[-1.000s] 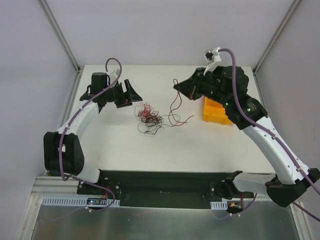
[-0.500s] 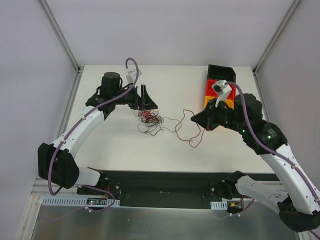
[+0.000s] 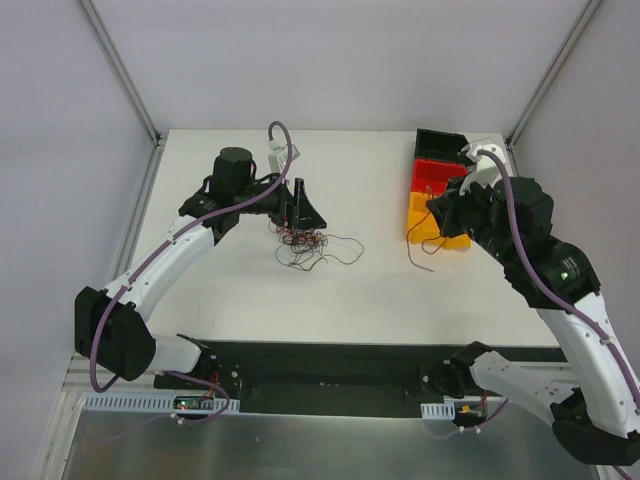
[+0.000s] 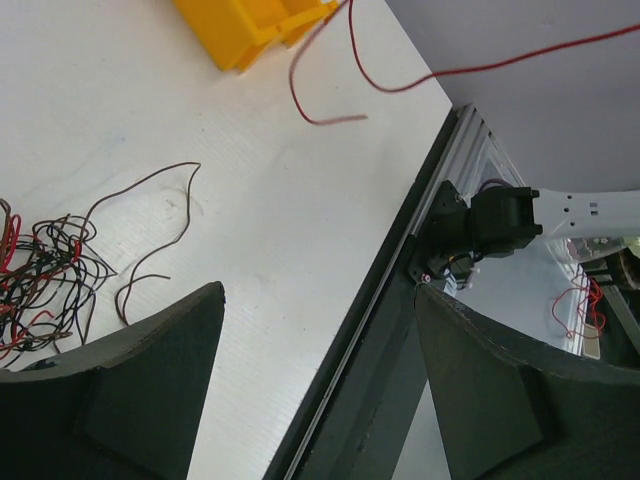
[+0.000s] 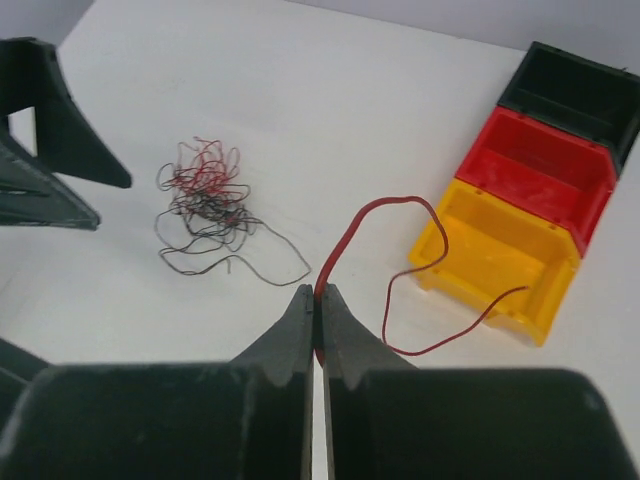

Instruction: Untangle the cables

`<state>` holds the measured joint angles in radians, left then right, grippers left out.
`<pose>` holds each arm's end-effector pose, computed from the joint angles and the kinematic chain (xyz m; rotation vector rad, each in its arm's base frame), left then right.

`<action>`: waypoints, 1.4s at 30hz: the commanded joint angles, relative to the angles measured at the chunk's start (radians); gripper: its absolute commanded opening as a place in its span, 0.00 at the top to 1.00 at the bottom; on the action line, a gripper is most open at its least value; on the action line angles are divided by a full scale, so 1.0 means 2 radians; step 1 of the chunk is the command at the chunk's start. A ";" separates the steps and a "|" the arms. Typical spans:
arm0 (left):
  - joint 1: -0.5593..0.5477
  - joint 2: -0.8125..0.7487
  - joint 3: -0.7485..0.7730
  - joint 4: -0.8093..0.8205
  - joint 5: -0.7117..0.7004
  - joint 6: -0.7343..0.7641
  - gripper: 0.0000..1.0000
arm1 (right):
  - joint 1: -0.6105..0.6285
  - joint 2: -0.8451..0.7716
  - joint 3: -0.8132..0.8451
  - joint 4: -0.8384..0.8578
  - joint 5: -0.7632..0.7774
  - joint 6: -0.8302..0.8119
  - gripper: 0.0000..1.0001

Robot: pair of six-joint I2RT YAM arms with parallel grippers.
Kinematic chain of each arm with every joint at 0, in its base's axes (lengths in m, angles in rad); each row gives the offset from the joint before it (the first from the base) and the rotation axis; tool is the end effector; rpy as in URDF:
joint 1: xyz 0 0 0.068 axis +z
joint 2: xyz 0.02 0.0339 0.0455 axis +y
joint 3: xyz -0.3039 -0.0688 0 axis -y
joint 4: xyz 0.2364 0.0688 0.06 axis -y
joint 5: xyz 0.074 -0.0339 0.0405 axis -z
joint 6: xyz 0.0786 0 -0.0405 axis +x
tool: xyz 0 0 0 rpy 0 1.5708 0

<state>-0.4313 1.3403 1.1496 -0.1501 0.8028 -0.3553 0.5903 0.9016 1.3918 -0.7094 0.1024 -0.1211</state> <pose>0.2628 -0.1832 0.3805 0.6518 1.9072 -1.2795 0.1377 0.0826 0.4830 -0.5556 1.7073 0.2449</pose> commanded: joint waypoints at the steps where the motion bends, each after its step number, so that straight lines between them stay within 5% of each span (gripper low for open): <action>1: -0.002 -0.020 0.006 0.018 0.001 0.017 0.25 | -0.034 0.024 0.034 0.023 0.041 -0.075 1.00; 9: -0.008 -0.024 0.001 0.017 -0.013 0.023 0.25 | -0.150 0.065 0.061 0.063 -0.038 -0.083 1.00; 23: -0.017 -0.028 -0.003 0.020 -0.024 0.020 0.25 | -0.215 0.096 0.093 0.093 -0.131 -0.107 1.00; 35: -0.018 -0.014 -0.003 0.019 -0.020 0.019 0.25 | -0.266 0.118 -0.045 0.221 -0.218 -0.117 1.00; 42: -0.018 -0.011 -0.004 0.019 -0.025 0.020 0.25 | -0.291 0.164 -0.080 0.268 -0.251 -0.029 1.00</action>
<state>-0.4595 1.3228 1.1461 -0.1421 0.7528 -0.3458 0.0277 1.2041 1.2617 -0.3244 -0.3225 -0.3000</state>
